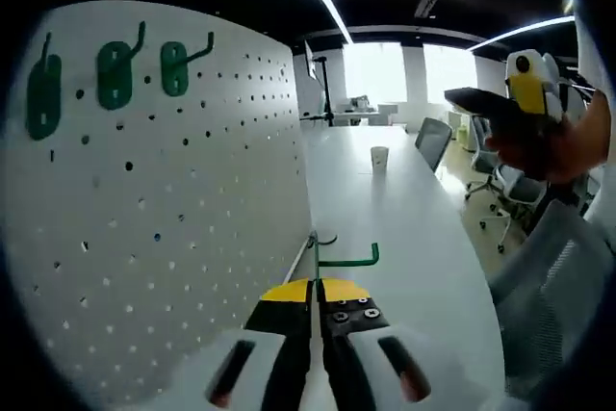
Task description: Insert the hook assembly into the mounting plate slot until the hook locks in place.
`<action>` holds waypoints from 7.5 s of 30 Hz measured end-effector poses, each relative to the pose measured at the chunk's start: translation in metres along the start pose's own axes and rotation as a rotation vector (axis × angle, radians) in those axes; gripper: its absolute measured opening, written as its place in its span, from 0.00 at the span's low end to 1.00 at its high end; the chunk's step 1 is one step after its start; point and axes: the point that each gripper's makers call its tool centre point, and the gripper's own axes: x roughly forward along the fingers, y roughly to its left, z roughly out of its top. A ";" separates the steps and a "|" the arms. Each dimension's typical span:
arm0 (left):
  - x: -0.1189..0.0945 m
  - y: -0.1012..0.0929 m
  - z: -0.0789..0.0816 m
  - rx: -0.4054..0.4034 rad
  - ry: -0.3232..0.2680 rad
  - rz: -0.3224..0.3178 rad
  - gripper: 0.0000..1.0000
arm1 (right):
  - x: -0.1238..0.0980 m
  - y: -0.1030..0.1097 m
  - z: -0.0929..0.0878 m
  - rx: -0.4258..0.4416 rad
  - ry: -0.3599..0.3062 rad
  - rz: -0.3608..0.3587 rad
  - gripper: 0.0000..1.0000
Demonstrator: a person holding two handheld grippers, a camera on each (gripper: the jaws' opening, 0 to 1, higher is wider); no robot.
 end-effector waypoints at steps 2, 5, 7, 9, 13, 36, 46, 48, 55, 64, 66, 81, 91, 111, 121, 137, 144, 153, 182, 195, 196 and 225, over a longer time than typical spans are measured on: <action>-0.003 -0.001 0.006 -0.022 -0.025 0.004 0.01 | 0.000 0.001 0.001 0.002 -0.003 0.001 0.41; -0.006 -0.001 0.011 -0.026 -0.045 0.010 0.01 | 0.000 0.002 0.004 0.000 -0.007 0.003 0.41; -0.010 -0.003 0.018 -0.043 -0.076 0.016 0.01 | 0.000 0.004 0.005 -0.001 -0.008 0.006 0.41; -0.014 -0.003 0.025 -0.066 -0.108 0.022 0.01 | 0.000 0.005 0.007 0.001 -0.009 0.009 0.41; -0.021 -0.007 0.030 -0.043 -0.126 0.024 0.01 | 0.001 0.007 0.010 0.001 -0.017 0.014 0.41; -0.063 -0.013 0.075 -0.083 -0.319 0.055 0.02 | 0.004 0.020 0.016 0.004 -0.019 0.036 0.40; -0.081 -0.017 0.101 -0.083 -0.463 0.059 0.02 | 0.005 0.025 0.017 0.007 -0.021 0.044 0.40; -0.085 -0.018 0.107 -0.087 -0.496 0.059 0.02 | 0.006 0.025 0.017 0.006 -0.021 0.044 0.40; -0.086 -0.018 0.110 -0.090 -0.508 0.062 0.02 | 0.007 0.028 0.017 0.004 -0.020 0.050 0.39; -0.084 -0.020 0.105 -0.098 -0.492 0.061 0.02 | 0.006 0.024 0.012 0.243 -0.046 0.069 0.37; -0.083 -0.021 0.105 -0.098 -0.490 0.061 0.02 | 0.007 0.024 0.010 0.264 -0.044 0.074 0.37; -0.082 -0.029 0.107 -0.100 -0.482 0.069 0.02 | 0.021 0.036 0.012 0.260 -0.046 0.105 0.32; -0.078 -0.039 0.112 -0.098 -0.480 0.085 0.02 | 0.033 0.042 0.018 0.265 -0.064 0.127 0.28; -0.071 -0.059 0.124 -0.085 -0.499 0.085 0.02 | 0.045 0.050 0.025 0.255 -0.092 0.140 0.16; -0.068 -0.065 0.127 -0.068 -0.496 0.080 0.02 | 0.048 0.052 0.028 0.247 -0.107 0.144 0.06; -0.064 -0.069 0.125 -0.088 -0.499 0.089 0.02 | 0.051 0.049 0.023 0.245 -0.097 0.117 0.03; -0.062 -0.071 0.121 -0.103 -0.494 0.095 0.02 | 0.053 0.045 0.021 0.296 -0.098 0.102 0.02; -0.062 -0.070 0.117 -0.112 -0.482 0.106 0.02 | 0.054 0.047 0.017 0.295 -0.069 0.093 0.01; -0.058 -0.048 0.099 -0.147 -0.416 0.191 0.69 | 0.053 0.046 0.010 0.352 -0.038 0.099 0.00; -0.063 -0.043 0.086 -0.117 -0.366 0.215 0.70 | 0.057 0.039 0.012 0.230 -0.011 0.080 0.00; -0.064 -0.041 0.083 -0.126 -0.364 0.220 0.70 | 0.058 0.039 0.013 0.211 -0.007 0.080 0.00; -0.109 -0.023 0.048 -0.179 -0.327 0.303 0.67 | 0.091 0.013 0.037 -0.062 0.022 0.017 0.01</action>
